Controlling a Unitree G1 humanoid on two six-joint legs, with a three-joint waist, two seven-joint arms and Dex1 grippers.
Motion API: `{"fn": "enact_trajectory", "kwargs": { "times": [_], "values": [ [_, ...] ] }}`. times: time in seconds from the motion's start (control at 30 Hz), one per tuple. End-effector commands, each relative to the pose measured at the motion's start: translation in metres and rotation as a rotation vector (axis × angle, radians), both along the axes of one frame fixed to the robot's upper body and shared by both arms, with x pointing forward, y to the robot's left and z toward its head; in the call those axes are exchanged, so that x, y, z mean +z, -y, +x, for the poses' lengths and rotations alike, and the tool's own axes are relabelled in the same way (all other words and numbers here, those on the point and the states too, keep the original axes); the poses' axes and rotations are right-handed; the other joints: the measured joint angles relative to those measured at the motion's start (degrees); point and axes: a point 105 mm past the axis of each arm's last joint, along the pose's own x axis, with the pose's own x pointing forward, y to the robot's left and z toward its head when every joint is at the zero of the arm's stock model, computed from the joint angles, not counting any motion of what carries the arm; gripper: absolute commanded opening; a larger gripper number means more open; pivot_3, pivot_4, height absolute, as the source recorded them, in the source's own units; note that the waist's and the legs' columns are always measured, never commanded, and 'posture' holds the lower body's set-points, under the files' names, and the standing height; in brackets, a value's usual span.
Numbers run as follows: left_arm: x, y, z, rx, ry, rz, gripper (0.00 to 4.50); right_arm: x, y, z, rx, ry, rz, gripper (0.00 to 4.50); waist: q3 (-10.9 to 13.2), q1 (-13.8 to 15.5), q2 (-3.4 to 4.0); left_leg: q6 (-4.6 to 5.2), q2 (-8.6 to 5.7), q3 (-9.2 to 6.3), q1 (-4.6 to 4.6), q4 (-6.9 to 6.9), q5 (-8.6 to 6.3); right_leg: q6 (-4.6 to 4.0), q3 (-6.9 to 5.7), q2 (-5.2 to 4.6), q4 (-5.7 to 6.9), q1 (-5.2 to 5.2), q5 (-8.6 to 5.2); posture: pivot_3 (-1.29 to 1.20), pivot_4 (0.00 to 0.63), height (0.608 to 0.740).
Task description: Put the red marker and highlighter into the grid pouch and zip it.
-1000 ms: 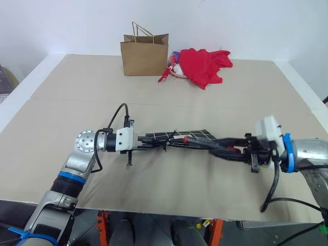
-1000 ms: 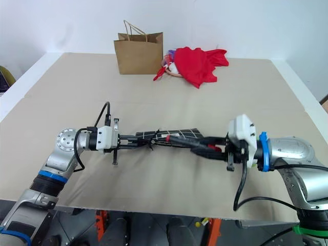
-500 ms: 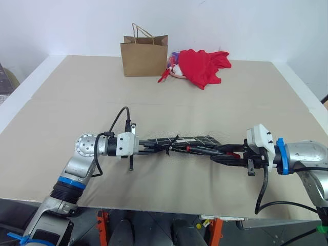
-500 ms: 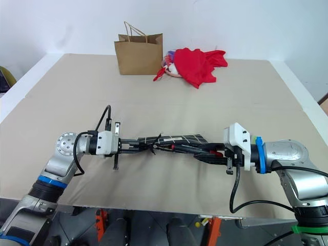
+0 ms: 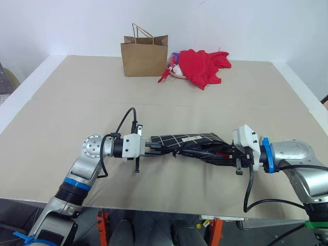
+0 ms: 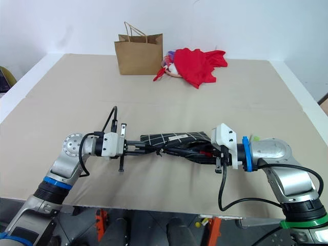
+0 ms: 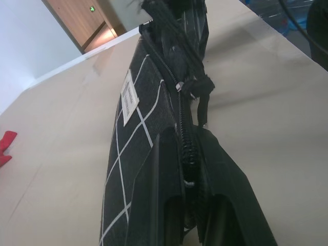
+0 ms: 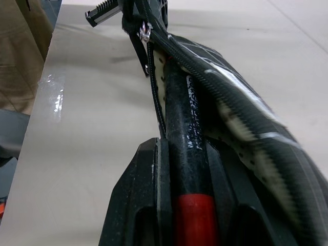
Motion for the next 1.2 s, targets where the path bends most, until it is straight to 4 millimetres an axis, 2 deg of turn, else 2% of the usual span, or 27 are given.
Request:
{"fn": "enact_trajectory", "kwargs": {
  "times": [0.03,0.1,0.13,0.17,0.27,0.33,0.43,0.5,0.6,0.77,0.87,0.93,1.03,1.17,1.2],
  "values": [
    [0.011,0.005,-0.006,-0.029,0.042,-0.03,0.0,0.012,-0.005,0.003,0.003,0.035,0.024,0.67,0.0,0.01,0.0,0.0,0.0,0.0,0.0,0.0,0.0,0.0,0.0,0.0,0.0,0.0,0.0,0.0,0.15,0.739],
    [0.01,0.004,-0.006,-0.023,0.036,-0.028,0.0,0.012,-0.003,0.002,0.022,0.048,0.006,1.72,0.0,0.02,0.0,0.0,0.0,0.0,0.0,0.0,0.0,0.0,0.0,0.0,0.0,0.0,0.0,0.0,0.15,0.739],
    [0.01,0.003,-0.005,-0.017,0.029,-0.027,0.0,0.012,-0.002,0.001,0.027,0.06,-0.004,2.0,0.0,0.03,0.0,0.0,0.0,-0.01,0.0,0.0,0.0,0.0,-0.01,0.0,0.0,0.0,0.0,0.0,0.15,0.739],
    [0.008,0.0,-0.003,-0.005,0.026,-0.021,0.0,0.017,0.0,-0.005,0.051,0.06,0.024,2.54,0.0,0.03,0.0,0.0,0.0,-0.01,0.0,0.0,0.0,0.0,-0.01,0.0,0.0,0.0,0.0,0.0,0.15,0.739],
    [0.008,-0.007,0.002,0.03,0.019,-0.02,0.0,0.03,0.016,-0.019,0.039,-0.008,0.097,3.75,0.0,0.14,0.0,0.0,0.0,-0.01,0.0,-0.01,0.0,0.0,-0.02,0.0,0.0,0.01,-0.01,0.0,0.15,0.739],
    [0.008,-0.009,0.004,0.041,0.012,-0.017,0.0,0.042,0.029,-0.017,-0.045,-0.059,0.183,3.75,0.0,0.19,0.0,0.01,-0.03,-0.03,-0.01,-0.01,0.0,0.01,-0.02,-0.02,0.0,0.04,-0.03,0.0,0.15,0.739],
    [0.007,-0.014,0.007,0.059,0.003,-0.009,0.0,0.061,0.062,-0.005,-0.265,-0.124,0.397,3.75,0.0,0.15,0.0,0.01,-0.05,-0.05,0.06,0.02,0.0,0.01,-0.03,-0.05,0.0,0.14,-0.01,0.0,0.15,0.739],
    [0.006,-0.015,0.009,0.071,-0.002,-0.007,0.0,0.054,0.092,0.002,-0.457,-0.097,0.452,3.75,0.0,0.14,-0.02,0.03,-0.05,-0.08,0.09,0.07,0.01,0.01,-0.06,-0.05,0.0,0.2,0.01,0.0,0.15,0.739],
    [0.005,-0.016,0.011,0.076,-0.004,-0.006,0.0,0.035,0.128,0.018,-0.764,0.014,0.411,3.75,-0.01,0.11,-0.02,0.06,-0.05,-0.13,0.09,0.09,0.02,0.01,-0.12,-0.04,0.0,0.21,0.01,0.0,0.15,0.739],
    [0.006,-0.015,0.012,0.074,0.002,-0.004,0.0,0.008,0.167,0.03,-1.174,0.122,0.323,3.75,-0.03,-0.22,0.1,0.06,-0.11,-0.11,0.09,0.05,0.02,0.03,-0.08,-0.07,0.0,0.16,0.01,0.0,0.15,0.739],
    [0.006,-0.014,0.013,0.074,0.005,-0.004,0.0,-0.003,0.173,0.029,-1.297,0.138,0.304,3.75,-0.03,-0.17,0.1,0.06,-0.12,-0.13,0.07,0.03,0.03,0.02,-0.08,-0.08,0.0,0.16,0.01,0.0,0.15,0.739],
    [0.007,-0.013,0.014,0.072,0.008,-0.006,0.0,-0.044,0.164,0.024,-1.393,0.024,0.242,3.75,-0.04,-0.16,0.12,0.06,-0.13,-0.13,0.05,0.02,0.03,0.03,-0.08,-0.09,0.0,0.16,0.0,0.0,0.15,0.739],
    [0.007,-0.012,0.013,0.068,0.014,-0.003,0.0,-0.077,0.156,0.015,-1.465,-0.078,0.178,3.75,-0.05,-0.15,0.1,0.06,-0.15,-0.15,0.07,-0.04,0.02,0.02,-0.08,-0.1,0.0,0.17,-0.03,0.0,0.15,0.739],
    [0.008,-0.012,0.013,0.071,0.017,-0.004,0.0,-0.096,0.148,0.006,-1.479,-0.155,0.11,3.75,-0.19,-0.2,0.02,0.06,-0.15,-0.16,0.09,-0.06,0.03,-0.01,-0.09,-0.1,0.0,0.2,-0.04,0.0,0.15,0.739],
    [0.008,-0.013,0.013,0.073,0.018,-0.003,0.0,-0.099,0.149,0.004,-1.494,-0.164,0.092,3.51,-0.21,-0.19,-0.01,0.06,-0.15,-0.18,0.13,-0.05,0.03,-0.01,-0.1,-0.09,0.0,0.23,-0.04,0.0,0.15,0.739]
  ]
}}
